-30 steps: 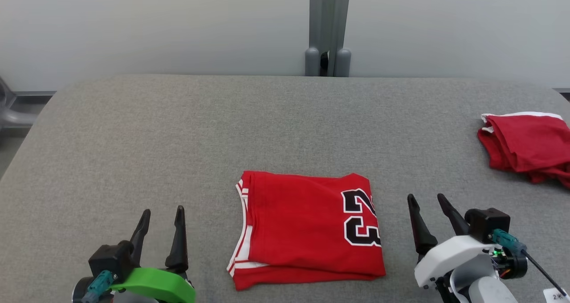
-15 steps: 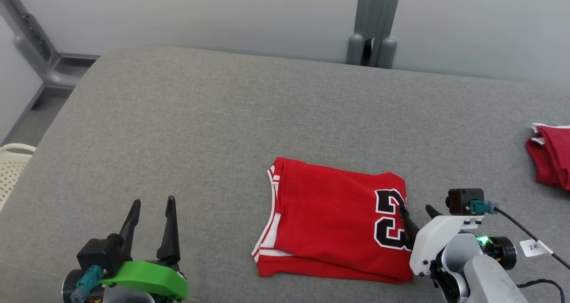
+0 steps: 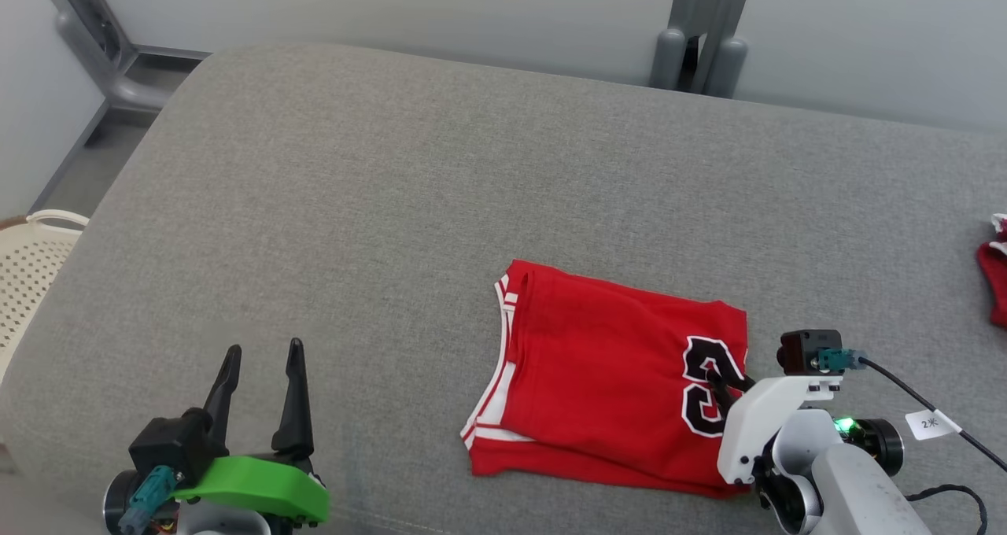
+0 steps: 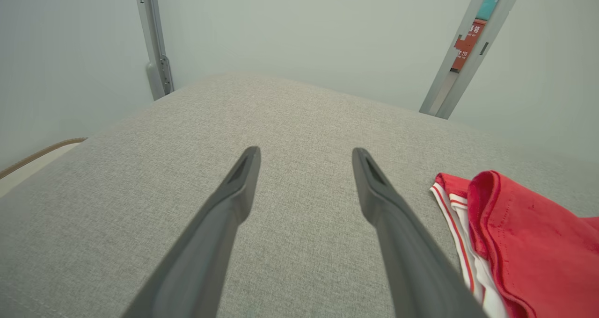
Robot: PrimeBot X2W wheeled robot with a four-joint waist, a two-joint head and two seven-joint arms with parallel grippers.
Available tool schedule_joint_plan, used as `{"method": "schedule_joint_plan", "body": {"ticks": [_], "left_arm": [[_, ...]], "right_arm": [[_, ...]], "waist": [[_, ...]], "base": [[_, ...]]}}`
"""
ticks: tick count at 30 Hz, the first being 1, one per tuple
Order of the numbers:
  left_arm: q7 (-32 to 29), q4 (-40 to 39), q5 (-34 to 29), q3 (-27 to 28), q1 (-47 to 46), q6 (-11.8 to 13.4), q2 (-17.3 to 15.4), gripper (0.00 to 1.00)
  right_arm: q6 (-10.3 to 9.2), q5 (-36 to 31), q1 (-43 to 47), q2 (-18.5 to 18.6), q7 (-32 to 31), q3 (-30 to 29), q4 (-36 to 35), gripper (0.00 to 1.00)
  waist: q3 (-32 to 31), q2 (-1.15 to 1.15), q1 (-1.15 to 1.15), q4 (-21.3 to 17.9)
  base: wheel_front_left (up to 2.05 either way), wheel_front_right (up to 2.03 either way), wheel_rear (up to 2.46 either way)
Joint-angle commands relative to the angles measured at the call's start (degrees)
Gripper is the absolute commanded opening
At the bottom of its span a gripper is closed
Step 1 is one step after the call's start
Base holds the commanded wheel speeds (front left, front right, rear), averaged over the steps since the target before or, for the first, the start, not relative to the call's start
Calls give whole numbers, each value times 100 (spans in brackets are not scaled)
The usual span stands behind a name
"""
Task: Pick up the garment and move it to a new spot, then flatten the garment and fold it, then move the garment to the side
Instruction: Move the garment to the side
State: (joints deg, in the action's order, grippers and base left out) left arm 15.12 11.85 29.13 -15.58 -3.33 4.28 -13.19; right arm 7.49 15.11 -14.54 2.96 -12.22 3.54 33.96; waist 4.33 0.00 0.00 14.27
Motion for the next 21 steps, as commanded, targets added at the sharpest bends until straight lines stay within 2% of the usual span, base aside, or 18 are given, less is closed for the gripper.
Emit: {"method": "schedule_joint_plan", "body": {"ticks": [1, 8, 21], "left_arm": [[1, -10, -24, 1, -96, -21, 16, 100], [0, -43, -137, -19, -113, -40, 113, 100], [-22, -24, -349, -172, -567, -173, 169, 100]], "right_arm": [[-1, 9, -32, -5, 25, -1, 72, 0], [-6, -250, -314, 31, 131, -186, -127, 0], [-6, -497, -782, 575, -129, -568, -952, 0]], "waist": [[1, 0, 0, -125], [115, 0, 0, -772], [705, 0, 0, -2668]], "base": [[0, 0, 0], [0, 0, 0], [0, 0, 0]]}}
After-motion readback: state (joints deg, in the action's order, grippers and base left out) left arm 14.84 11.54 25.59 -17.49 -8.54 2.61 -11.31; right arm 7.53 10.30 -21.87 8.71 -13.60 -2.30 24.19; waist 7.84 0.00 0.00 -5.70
